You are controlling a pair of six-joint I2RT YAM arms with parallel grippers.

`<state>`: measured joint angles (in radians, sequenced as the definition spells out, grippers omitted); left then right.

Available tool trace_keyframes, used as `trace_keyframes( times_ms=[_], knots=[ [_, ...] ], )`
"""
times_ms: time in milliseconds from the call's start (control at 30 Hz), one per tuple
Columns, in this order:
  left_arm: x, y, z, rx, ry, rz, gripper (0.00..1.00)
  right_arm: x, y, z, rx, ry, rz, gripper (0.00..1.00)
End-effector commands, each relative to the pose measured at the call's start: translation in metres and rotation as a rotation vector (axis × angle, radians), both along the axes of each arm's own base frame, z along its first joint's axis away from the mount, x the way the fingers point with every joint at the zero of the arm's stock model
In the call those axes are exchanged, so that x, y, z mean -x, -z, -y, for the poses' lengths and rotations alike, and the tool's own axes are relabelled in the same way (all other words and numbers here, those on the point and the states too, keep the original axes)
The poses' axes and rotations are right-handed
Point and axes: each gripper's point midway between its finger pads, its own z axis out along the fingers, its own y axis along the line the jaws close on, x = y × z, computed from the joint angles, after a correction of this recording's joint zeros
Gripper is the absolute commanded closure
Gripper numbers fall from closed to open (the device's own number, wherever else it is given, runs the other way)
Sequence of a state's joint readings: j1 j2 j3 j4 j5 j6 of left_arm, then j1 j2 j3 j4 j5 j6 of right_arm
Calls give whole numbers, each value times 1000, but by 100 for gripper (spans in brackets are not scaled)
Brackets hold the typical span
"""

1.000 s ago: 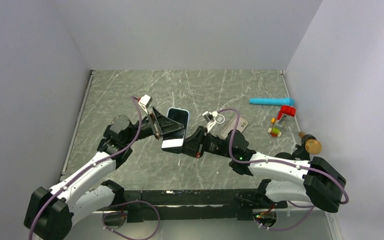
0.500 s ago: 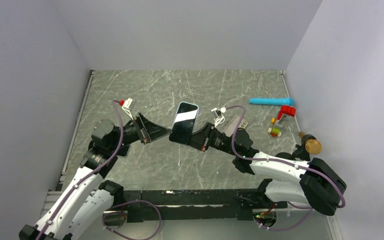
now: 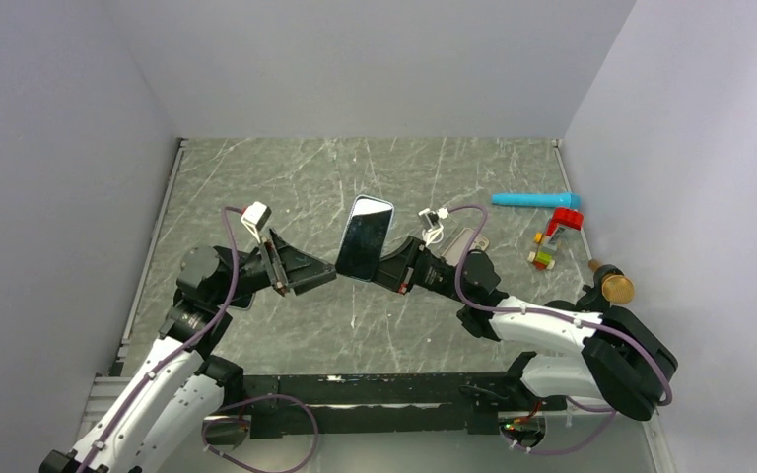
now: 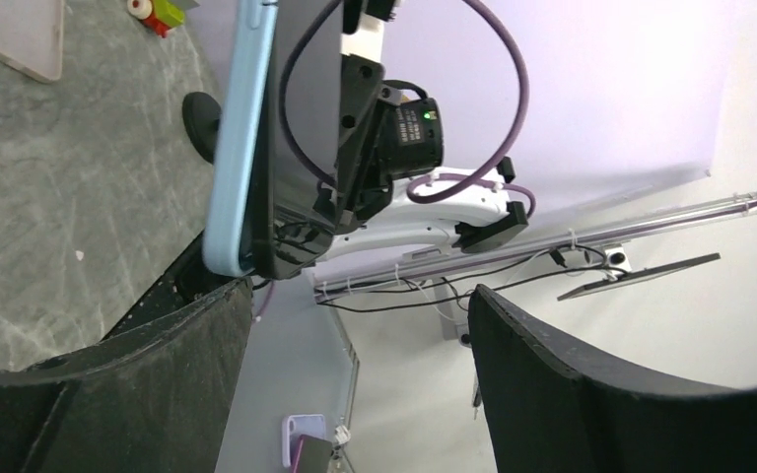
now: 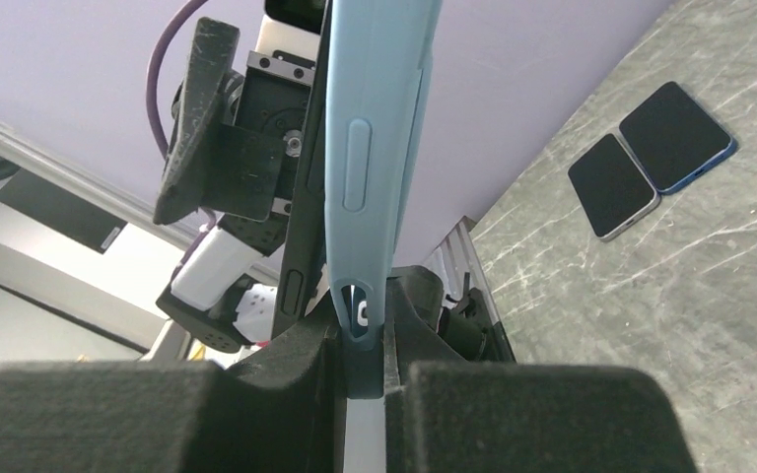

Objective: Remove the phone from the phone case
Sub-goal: Remove the phone case from the phone.

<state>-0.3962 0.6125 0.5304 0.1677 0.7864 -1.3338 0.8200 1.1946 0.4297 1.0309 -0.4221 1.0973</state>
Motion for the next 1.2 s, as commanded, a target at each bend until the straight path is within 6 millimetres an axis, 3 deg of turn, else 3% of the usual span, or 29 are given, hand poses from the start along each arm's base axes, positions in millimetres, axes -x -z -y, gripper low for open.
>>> trace_keyframes(
  times_ms=[0,333,600,933,1167],
  knots=[
    [9,-19,0,81,37,23,18,8,-39,6,-126,-15,119,100],
    [6,-5,3,85,43,-43,22,8,-40,3,-131,-30,125,100],
    [4,-9,5,124,49,-48,32,6,-38,1,-122,-28,124,100],
    [-1,-5,8,105,33,-68,33,8,-40,-1,-125,-40,133,100],
    [-11,0,12,92,18,-70,43,12,-36,-6,-116,-68,137,100]
  ],
)
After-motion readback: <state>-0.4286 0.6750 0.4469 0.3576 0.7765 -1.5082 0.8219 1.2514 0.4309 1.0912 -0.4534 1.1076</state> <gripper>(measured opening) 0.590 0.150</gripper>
